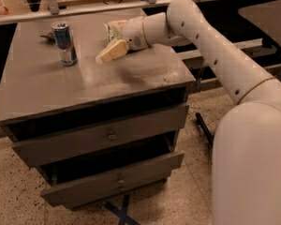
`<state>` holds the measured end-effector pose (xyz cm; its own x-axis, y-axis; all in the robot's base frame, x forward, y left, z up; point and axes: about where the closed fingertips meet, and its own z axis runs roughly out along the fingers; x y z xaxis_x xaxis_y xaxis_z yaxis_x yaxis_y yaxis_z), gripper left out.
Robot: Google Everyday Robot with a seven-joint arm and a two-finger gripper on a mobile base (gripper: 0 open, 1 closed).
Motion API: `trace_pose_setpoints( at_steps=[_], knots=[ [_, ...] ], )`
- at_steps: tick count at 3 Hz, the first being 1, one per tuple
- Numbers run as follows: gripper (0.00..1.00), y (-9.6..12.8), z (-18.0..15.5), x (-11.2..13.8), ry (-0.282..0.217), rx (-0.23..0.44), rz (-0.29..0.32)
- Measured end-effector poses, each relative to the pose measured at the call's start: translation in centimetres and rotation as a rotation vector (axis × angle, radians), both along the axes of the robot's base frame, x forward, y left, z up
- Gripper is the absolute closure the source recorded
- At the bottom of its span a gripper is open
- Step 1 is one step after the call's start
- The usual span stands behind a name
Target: Knock redbull can over
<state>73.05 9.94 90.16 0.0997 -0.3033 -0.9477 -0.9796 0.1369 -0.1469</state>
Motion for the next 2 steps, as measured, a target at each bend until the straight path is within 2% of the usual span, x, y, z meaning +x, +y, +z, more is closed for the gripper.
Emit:
trace_pose_setpoints(
  at_steps=[2],
  knots=[
    [0.00, 6.8, -0.4, 1.2, 0.000, 0.033, 0.104]
  ],
)
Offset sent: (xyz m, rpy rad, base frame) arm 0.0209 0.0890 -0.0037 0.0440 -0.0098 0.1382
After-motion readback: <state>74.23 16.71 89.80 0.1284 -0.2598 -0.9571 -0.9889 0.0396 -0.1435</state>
